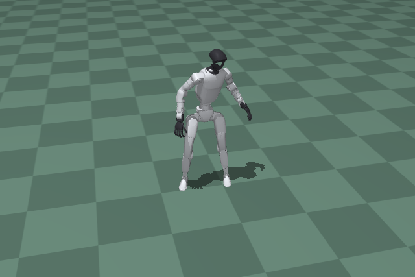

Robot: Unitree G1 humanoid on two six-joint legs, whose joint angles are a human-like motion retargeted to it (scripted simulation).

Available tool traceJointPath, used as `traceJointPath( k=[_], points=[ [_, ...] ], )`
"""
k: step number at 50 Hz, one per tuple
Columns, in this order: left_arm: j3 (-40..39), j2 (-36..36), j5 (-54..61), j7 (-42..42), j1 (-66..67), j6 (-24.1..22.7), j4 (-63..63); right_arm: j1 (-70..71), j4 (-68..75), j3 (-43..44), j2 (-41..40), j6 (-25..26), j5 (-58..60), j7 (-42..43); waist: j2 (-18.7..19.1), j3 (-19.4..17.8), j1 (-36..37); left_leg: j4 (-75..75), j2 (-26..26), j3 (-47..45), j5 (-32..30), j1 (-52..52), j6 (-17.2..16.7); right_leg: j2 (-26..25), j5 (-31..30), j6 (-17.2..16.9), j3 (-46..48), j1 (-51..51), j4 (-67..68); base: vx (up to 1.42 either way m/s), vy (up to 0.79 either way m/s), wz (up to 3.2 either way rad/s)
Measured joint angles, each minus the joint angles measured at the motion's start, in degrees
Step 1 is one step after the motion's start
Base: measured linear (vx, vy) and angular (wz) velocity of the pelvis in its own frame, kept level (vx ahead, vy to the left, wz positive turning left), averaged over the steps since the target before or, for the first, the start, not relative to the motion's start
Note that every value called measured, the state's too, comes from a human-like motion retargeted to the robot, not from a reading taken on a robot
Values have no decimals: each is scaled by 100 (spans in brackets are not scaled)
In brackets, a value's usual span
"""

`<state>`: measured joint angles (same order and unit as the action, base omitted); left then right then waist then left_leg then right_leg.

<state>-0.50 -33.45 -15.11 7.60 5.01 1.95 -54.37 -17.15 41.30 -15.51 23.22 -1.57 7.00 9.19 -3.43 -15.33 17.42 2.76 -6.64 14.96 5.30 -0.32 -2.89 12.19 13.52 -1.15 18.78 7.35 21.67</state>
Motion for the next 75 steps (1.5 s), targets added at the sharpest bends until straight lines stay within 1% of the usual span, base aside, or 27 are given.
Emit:
traceJointPath(
  k=[3,6,10,13,15,17,20,21,24,27,30,35,38,42,45,48,50,53,55,57,58,60,62,63,67,71,75],
  points=[
    [-124,-117,856,386,-67,-260,817,-44,88,66,83,64,256,66,161,-96,174,115,-188,105,-74,-18,236,510,-327,-317,-359,-30,-369,-4,-39,21],
    [-426,-137,2019,699,32,-484,1382,-64,188,285,93,174,145,148,279,-167,228,75,-325,183,-41,-76,287,1048,-661,-711,-858,-90,-769,-2,-45,10],
    [-752,-283,2661,877,368,-594,1517,-290,52,605,72,196,40,323,345,-134,194,-3,-499,127,37,-114,-17,1839,-666,-1070,-781,-217,-1083,-1,-52,-6],
    [-956,-274,2417,972,520,-414,1200,-270,-317,757,291,154,75,425,542,-119,116,111,-844,-9,-99,-101,-282,1992,-935,-1107,-404,-187,-1252,-3,-62,-50],
    [-1091,-122,2071,979,850,-372,962,-460,-705,830,468,16,70,346,556,32,2,-500,-886,-115,54,-475,-448,2075,-1058,-1105,-486,224,-853,2,-68,-58],
    [-1194,213,1989,1016,1021,-186,681,-257,-781,860,608,22,12,415,877,-47,-161,-90,-1341,-515,-413,-159,-606,1660,-1374,-1024,-536,121,-1094,-2,-68,-68],
    [-1165,849,2065,812,1325,-57,238,-110,-829,918,809,6,-75,396,1254,-55,-557,-258,-1729,-1542,-855,-132,-847,1232,-1134,-879,-555,292,-674,2,-64,-31],
    [-1051,1053,2086,673,1371,-51,75,-43,-771,947,868,25,-128,386,1331,-48,-697,-340,-1705,-1766,-851,-137,-886,1136,-1042,-819,-519,303,-618,4,-58,-7],
    [-459,1520,2007,40,1429,-77,-310,211,-419,1042,1045,99,-434,368,1455,-26,-1020,-664,-1269,-1864,-444,-152,-837,950,-909,-633,-405,190,-745,6,-51,0],
    [236,1685,1705,-743,1510,-80,-396,373,140,1145,1058,205,-799,360,1416,108,-1060,-1014,-593,-1743,104,-142,-535,835,-940,-582,-351,-17,-1088,9,-42,-16],
    [587,1791,1547,-1233,1516,-31,-475,553,929,1212,930,389,-1119,362,1337,322,-832,-1324,-48,-1920,476,-142,-143,672,-971,-662,-404,-152,-1325,12,-39,-38],
    [585,1892,1609,-755,1362,80,-753,1049,2292,1140,548,682,-1418,461,1102,728,-311,-1473,629,-2142,824,-255,325,330,-921,-760,-443,-261,-1455,14,-33,-26],
    [520,1792,1385,-253,1184,90,-813,1224,2481,1004,280,685,-1413,528,875,905,-60,-1190,1018,-1968,780,-345,392,146,-907,-873,-341,-338,-1500,13,-28,12],
    [406,1509,1237,53,854,102,-723,1256,1859,638,-67,486,-1331,546,469,967,197,-874,1334,-1275,400,-492,458,-125,-857,-991,-192,-441,-1521,11,-27,28],
    [250,1265,1493,142,568,88,-601,1392,1067,176,-226,318,-1077,494,61,811,244,-996,1173,-1091,412,-540,470,-313,-720,-991,-129,-455,-1410,7,-30,18],
    [138,986,1757,274,274,12,-534,1712,182,-408,-225,194,-674,409,-344,488,140,-936,857,-1048,502,-389,185,-570,-563,-811,-269,-440,-1207,3,-32,4],
    [179,738,1690,310,36,-1,-532,1925,-437,-765,-161,131,-466,329,-622,286,23,-779,682,-1000,424,-307,75,-751,-517,-619,-634,-324,-1026,-1,-33,19],
    [384,239,1149,219,-366,63,-439,2048,-1390,-1029,36,38,-341,218,-937,4,-76,-586,451,-868,284,-248,128,-930,-482,-413,-1347,-97,-733,-3,-33,34],
    [535,-109,718,159,-639,104,-249,2009,-1954,-1031,193,-27,-351,166,-1068,-171,-40,-589,323,-785,270,-284,214,-864,-430,-363,-1563,2,-637,1,-32,38],
    [598,-403,235,144,-723,34,105,1673,-2498,-812,306,-165,-379,53,-1167,-280,23,-1553,315,-733,761,-749,177,-558,-173,-436,-1493,180,-231,4,-31,39],
    [645,-554,332,208,-876,63,305,1736,-2602,-819,381,-118,-393,89,-1132,-379,81,-1269,209,-663,610,-665,278,-524,-316,-408,-1582,100,-558,0,-34,18],
    [619,-784,244,309,-880,-10,759,1497,-2868,-634,423,-189,-400,53,-1070,-529,173,-1857,100,-620,932,-882,107,-367,-232,-596,-1731,108,-427,3,-33,18],
    [578,-1000,522,475,-907,-27,1155,1448,-2925,-580,438,-142,-377,21,-1036,-656,246,-2046,48,-531,917,-1041,314,-226,-281,-737,-1974,151,-496,4,-34,12],
    [517,-1093,589,535,-792,-92,1338,1301,-2998,-518,439,-185,-356,-23,-1010,-657,249,-2486,26,-512,1108,-1258,267,-126,-152,-845,-1964,280,-217,3,-35,-1],
    [202,-1235,1307,839,-636,-81,1582,1406,-2880,-537,660,-58,-278,29,-641,-839,279,-1993,-374,-534,791,-1033,298,110,-367,-642,-1734,273,-540,-2,-40,-36],
    [-191,-996,1874,1087,-164,-50,1376,1132,-2818,-278,745,-61,-183,277,-146,-851,67,-1708,-734,-593,586,-842,98,439,-405,-447,-1530,414,-422,2,-43,-19],
    [-551,-425,2171,1112,366,-4,1059,761,-2874,141,884,-112,-266,541,455,-830,-334,-1330,-1055,-531,256,-678,-177,533,-439,-535,-1623,553,-210,3,-51,7]
  ],
)
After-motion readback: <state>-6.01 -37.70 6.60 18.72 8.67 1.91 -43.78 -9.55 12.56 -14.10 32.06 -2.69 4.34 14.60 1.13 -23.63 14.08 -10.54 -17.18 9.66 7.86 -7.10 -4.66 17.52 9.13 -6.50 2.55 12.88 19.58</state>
